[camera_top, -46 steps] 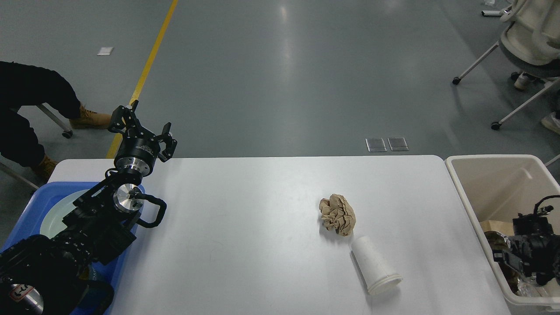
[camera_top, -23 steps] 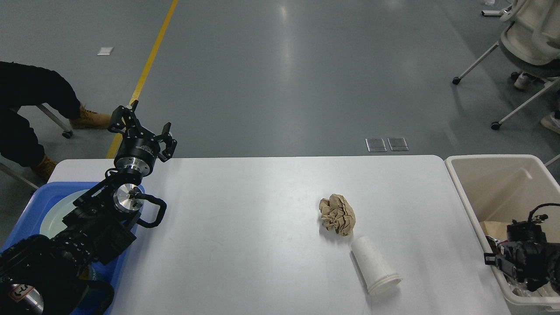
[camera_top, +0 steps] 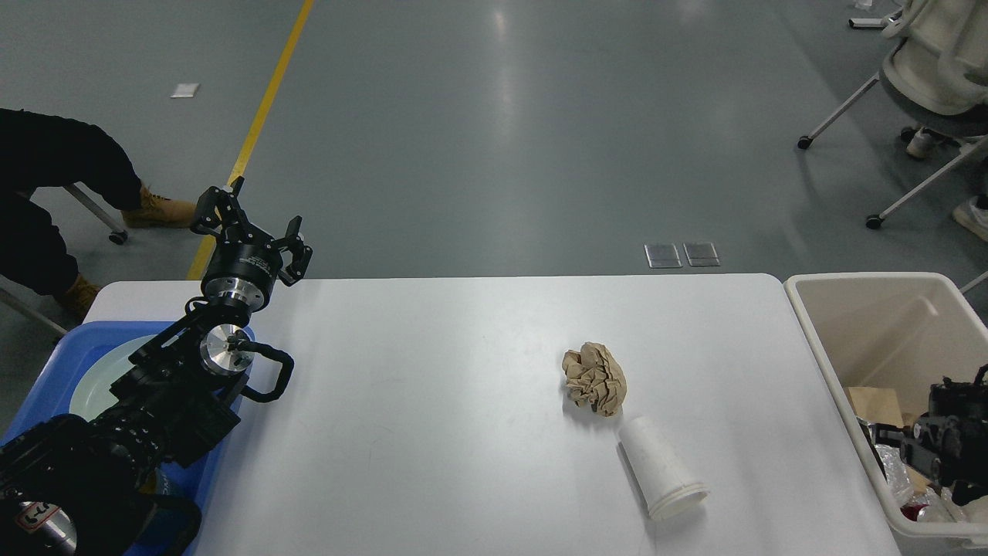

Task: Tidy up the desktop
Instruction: 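Lower the red can into the bin and release it, then raise the right gripper and move it toward the crumpled paper ball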

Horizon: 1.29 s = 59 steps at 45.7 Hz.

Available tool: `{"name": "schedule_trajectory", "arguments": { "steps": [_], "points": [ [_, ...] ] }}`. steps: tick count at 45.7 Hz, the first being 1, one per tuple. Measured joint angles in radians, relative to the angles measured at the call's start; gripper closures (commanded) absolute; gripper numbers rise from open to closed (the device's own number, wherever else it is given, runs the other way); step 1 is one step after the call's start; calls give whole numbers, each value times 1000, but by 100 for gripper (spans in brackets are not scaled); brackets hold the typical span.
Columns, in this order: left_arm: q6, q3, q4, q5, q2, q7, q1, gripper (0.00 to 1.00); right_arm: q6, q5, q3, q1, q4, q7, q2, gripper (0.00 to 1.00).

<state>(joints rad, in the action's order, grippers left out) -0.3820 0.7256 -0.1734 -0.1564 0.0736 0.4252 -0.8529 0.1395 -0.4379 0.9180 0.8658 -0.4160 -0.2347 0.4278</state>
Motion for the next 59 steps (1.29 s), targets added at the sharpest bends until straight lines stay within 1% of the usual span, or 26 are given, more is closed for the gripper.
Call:
{"name": "schedule_trajectory", "arguments": {
  "steps": [3, 6, 11, 14, 19, 24, 26, 28, 32, 37, 39, 48, 59],
  "points": [
    [0, 0, 0, 0, 0, 0, 0, 4, 10, 1, 8, 62, -40, 0, 34, 0],
    [0, 0, 0, 0, 0, 0, 0, 4, 41, 1, 17, 148, -113, -1, 90, 0],
    [0, 0, 0, 0, 0, 0, 0, 4, 148, 1, 58, 351, -259, -1, 179, 0],
    [0, 0, 0, 0, 0, 0, 0, 4, 255, 1, 116, 514, -335, -1, 211, 0],
    [0, 0, 0, 0, 0, 0, 0, 4, 467, 3, 206, 751, -389, -1, 207, 0],
    [0, 0, 0, 0, 0, 0, 0, 4, 685, 8, 247, 951, -404, 0, 161, 0],
    [0, 0, 0, 0, 0, 0, 0, 4, 753, 8, 253, 1017, -406, 0, 127, 0],
    [0, 0, 0, 0, 0, 0, 0, 4, 787, 8, 255, 1071, -411, 0, 91, 0],
    [0, 0, 0, 0, 0, 0, 0, 4, 814, 9, 251, 1176, -438, 0, 10, 0],
    [0, 0, 0, 0, 0, 0, 0, 4, 820, 18, 220, 1302, -504, 3, -89, 0],
    [0, 0, 0, 0, 0, 0, 0, 4, 820, 32, 198, 1338, -530, 4, -111, 0],
    [0, 0, 0, 0, 0, 0, 0, 4, 821, 96, 118, 1485, -603, 5, -165, 0],
    [0, 0, 0, 0, 0, 0, 0, 4, 821, 102, 90, 1529, -611, 6, -195, 0]
  ]
}}
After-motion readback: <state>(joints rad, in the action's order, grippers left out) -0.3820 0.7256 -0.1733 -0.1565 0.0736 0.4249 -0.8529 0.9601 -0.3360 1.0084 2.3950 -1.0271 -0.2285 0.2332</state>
